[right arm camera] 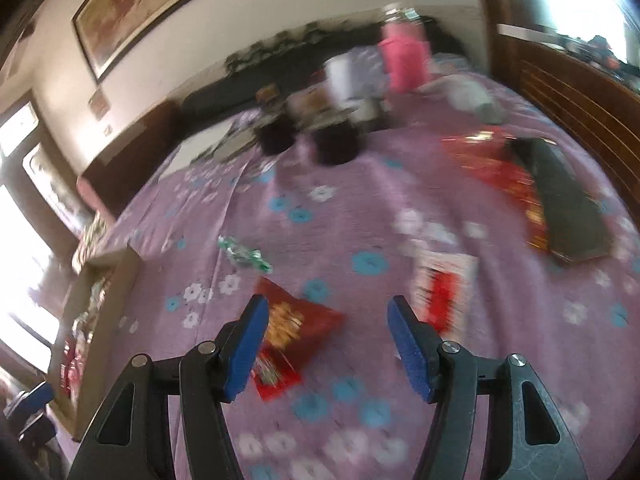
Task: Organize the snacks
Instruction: 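Move both tools back over the remaining snacks on the tablecloth, then grasp a red-and-white packet with the right tool while the left grasps a red bag, then carry both packets to the cardboard tray and open both tools to release them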
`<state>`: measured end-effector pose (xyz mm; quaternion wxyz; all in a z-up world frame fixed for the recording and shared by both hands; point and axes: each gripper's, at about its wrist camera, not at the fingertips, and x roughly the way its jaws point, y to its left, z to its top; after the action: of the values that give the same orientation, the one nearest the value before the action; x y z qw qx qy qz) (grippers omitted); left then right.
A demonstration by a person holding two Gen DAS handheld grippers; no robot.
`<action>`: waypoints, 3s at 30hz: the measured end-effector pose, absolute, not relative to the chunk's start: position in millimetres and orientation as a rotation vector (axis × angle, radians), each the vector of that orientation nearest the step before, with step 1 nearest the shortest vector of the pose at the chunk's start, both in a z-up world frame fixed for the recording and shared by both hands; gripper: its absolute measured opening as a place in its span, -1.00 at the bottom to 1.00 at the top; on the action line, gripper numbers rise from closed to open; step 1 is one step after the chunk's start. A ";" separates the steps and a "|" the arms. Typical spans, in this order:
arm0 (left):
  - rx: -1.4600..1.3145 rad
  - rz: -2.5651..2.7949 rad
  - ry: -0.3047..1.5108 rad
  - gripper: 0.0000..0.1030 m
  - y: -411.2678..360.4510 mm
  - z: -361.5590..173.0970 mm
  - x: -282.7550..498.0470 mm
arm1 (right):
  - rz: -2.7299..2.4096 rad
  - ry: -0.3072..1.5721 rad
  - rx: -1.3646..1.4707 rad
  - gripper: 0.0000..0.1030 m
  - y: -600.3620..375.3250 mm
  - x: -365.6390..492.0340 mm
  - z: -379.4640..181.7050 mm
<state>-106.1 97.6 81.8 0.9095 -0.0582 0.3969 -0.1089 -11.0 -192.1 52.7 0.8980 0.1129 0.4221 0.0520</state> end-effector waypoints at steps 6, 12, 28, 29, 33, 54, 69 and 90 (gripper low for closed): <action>-0.122 -0.197 0.820 0.44 104.2 81.3 -106.4 | 0.300 0.932 0.351 0.29 -183.0 7.5 24.4; -0.184 -0.225 0.871 0.44 98.4 67.7 -92.2 | 0.694 0.935 0.459 0.27 -162.2 -10.4 36.3; -0.279 -0.275 0.944 0.44 85.1 53.2 -63.6 | -0.030 0.782 0.373 0.25 -277.8 -26.5 56.3; -0.281 -0.272 0.946 0.43 84.3 52.7 -61.2 | -0.039 0.796 0.352 0.24 -272.2 -21.7 53.5; -0.313 -0.279 0.961 0.43 82.1 52.9 -47.9 | -0.076 0.873 0.240 0.23 -250.4 -8.4 40.1; -0.076 -0.203 1.116 0.43 -12.0 13.4 34.2 | -0.129 0.931 0.127 -0.28 -233.0 -0.2 26.4; -0.047 -0.262 1.037 -0.30 -0.6 24.0 22.9 | -0.100 0.927 0.213 -0.31 -240.3 -4.8 29.3; -0.387 -0.205 0.781 -0.29 144.8 103.3 -61.7 | 0.128 0.826 0.437 -0.32 -241.7 -13.6 39.8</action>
<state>-61.7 144.8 103.3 0.9015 -0.1870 0.3774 -0.0992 -13.6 -241.7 39.8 0.8907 0.2104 0.3981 0.0618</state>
